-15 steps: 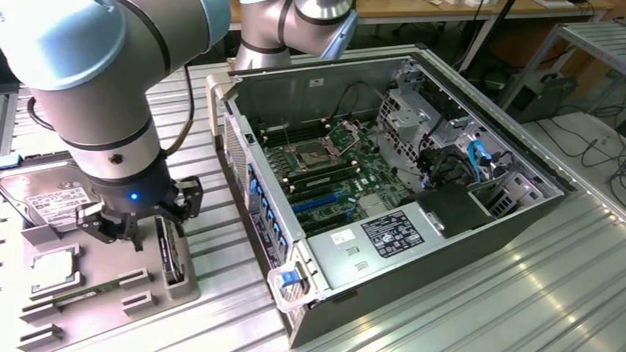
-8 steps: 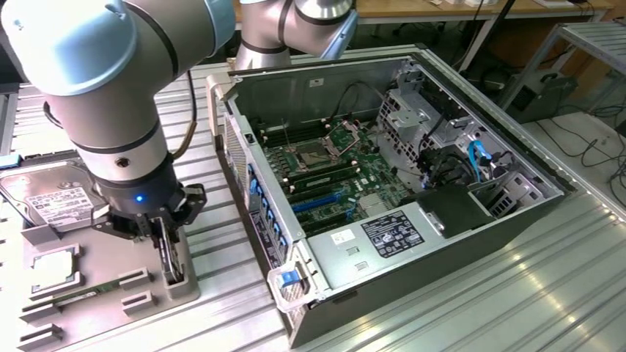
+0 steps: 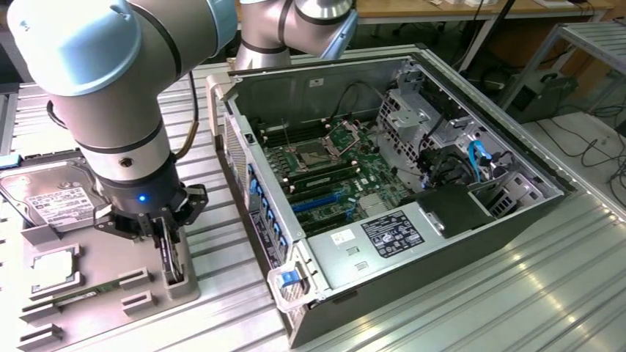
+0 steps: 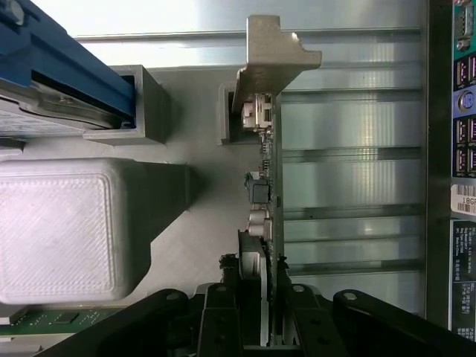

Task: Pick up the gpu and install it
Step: 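Pick up the gpu and move the gpu toward the slot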

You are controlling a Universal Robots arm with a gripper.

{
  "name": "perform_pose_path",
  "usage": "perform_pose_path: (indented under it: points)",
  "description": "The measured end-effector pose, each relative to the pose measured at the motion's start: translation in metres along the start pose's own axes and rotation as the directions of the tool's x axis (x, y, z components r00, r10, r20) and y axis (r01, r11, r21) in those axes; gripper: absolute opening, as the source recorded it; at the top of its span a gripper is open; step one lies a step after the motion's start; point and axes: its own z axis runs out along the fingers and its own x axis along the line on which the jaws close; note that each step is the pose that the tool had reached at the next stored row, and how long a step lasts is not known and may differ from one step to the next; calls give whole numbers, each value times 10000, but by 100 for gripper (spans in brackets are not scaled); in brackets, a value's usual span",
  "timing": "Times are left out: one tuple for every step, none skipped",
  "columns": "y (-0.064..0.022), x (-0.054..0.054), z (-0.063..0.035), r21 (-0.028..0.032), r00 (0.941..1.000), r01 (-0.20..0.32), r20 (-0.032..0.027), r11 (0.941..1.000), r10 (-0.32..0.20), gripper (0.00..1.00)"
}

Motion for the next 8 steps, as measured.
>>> perform_pose_path:
  points:
    - [0,0,0,-1,10000,0,0,10000,0,27]
    - [0,0,0,0,10000,0,0,10000,0,27]
    - [0,0,0,-1,10000,0,0,10000,0,27]
    - [0,0,0,-1,10000,0,1,10000,0,27]
    - [0,0,0,-1,10000,0,0,10000,0,27]
    - [0,0,0,0,10000,0,0,10000,0,27]
    - [0,0,0,0,10000,0,-1,10000,0,27]
    - [0,0,0,0,10000,0,0,10000,0,27]
